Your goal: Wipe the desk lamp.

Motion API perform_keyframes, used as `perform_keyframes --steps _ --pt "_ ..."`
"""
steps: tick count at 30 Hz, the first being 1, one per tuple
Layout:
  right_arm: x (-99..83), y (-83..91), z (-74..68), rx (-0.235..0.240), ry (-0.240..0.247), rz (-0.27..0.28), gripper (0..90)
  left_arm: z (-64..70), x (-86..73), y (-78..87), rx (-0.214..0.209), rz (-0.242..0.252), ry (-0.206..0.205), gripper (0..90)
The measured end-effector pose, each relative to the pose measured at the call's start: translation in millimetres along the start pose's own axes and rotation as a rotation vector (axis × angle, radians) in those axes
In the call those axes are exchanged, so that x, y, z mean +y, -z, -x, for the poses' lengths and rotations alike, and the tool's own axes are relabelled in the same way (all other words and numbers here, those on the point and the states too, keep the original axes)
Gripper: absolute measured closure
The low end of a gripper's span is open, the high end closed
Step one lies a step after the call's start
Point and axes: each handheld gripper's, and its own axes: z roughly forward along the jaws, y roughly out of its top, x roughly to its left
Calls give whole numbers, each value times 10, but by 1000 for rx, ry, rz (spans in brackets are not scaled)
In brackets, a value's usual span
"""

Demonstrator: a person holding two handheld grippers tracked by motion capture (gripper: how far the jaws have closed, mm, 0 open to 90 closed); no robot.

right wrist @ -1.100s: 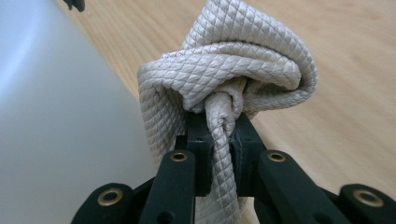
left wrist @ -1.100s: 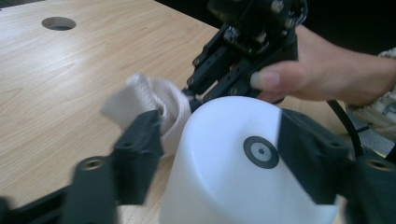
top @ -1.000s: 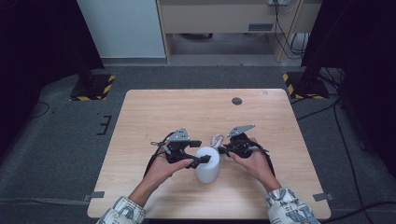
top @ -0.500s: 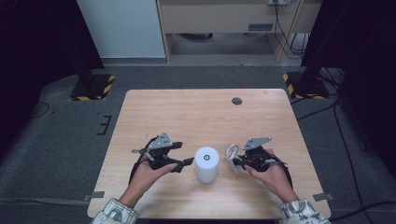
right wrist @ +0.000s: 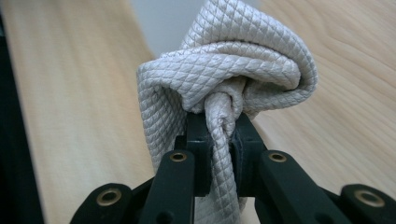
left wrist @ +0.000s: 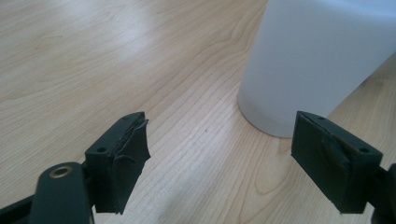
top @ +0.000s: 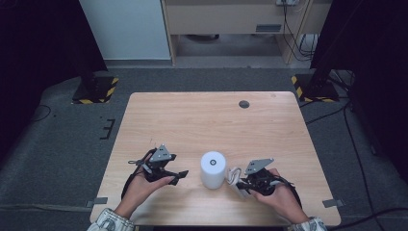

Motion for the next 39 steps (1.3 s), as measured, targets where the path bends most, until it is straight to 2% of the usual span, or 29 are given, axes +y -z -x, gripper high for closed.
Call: perform_keyframes --steps 5,10,15,18,21,25,26,28,30,35,39 --pt "51 -72 -227 29 51 -16 807 -42 -17 5 5 -5 18 183" --pt "155 -175 -423 59 90 -20 804 -49 -26 12 11 -13 19 185" --pt "331 -310 -705 28 144 -5 795 -99 -60 38 29 -36 16 199" --pt "452 -431 -910 17 190 11 795 -159 -103 75 56 -47 38 205" --pt "537 -579 -1041 5 202 15 794 -207 -130 109 77 -51 56 212" --pt "618 -759 -1088 -33 179 26 768 -255 -152 121 100 -59 73 218" --pt "640 -802 -1095 -43 177 29 737 -261 -153 117 104 -64 72 218" --pt "687 -887 -1106 -68 169 27 615 -260 -157 107 112 -72 68 218" --pt "710 -940 -1119 -86 166 38 578 -251 -156 105 118 -79 61 218" --pt "686 -871 -1114 -97 171 47 457 -231 -142 109 122 -76 54 218" --pt "688 -785 -1111 -89 159 79 414 -205 -125 122 125 -67 50 219"
